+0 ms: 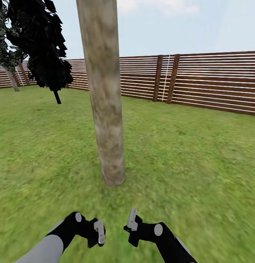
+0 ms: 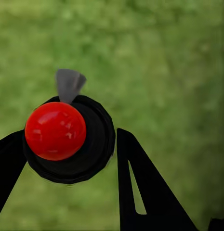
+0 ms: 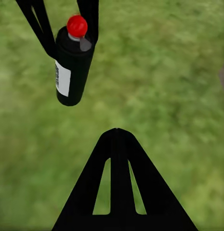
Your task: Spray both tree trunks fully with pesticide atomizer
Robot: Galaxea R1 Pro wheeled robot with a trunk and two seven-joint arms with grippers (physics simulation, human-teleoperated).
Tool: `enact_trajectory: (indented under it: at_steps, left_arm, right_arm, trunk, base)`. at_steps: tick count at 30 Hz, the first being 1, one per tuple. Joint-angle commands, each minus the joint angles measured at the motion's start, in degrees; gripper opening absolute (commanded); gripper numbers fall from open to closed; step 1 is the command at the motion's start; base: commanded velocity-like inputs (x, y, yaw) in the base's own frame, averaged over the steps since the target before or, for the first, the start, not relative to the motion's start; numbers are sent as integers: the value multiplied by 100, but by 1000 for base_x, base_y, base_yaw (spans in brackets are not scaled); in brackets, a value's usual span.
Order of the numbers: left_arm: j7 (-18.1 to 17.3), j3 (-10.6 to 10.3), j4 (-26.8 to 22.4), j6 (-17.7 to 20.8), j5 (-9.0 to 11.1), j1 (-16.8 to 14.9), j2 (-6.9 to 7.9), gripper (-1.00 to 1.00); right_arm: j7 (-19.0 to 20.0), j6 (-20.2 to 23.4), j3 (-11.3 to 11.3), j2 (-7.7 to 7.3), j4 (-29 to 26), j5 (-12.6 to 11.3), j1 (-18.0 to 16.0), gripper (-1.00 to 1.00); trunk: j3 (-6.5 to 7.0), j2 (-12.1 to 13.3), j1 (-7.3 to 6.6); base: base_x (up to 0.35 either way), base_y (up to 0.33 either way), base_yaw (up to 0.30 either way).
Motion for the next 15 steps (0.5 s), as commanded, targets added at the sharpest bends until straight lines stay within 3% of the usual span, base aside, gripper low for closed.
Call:
enact_trajectory:
  at_steps: [1,8,15]
  left_arm:
    - [0,-1,0,-2,-1,0,-32,-100]
    - [0,1,0,-13,4,3,-219,-100]
    - [5,10,51,-69,22,34,-250,-100]
  right_arm:
    - [1,-1,3,0,1,0,-2,-100]
    - [3,-1,9,0,-2,0,-1,-100]
    - [3,-18,25,0,-69,-9,-2,-100]
  trunk:
    - [0,0,0]
    - [0,0,0]
    - [0,0,0]
  base:
    - [0,0,0]
    - [0,0,0]
    - [0,0,0]
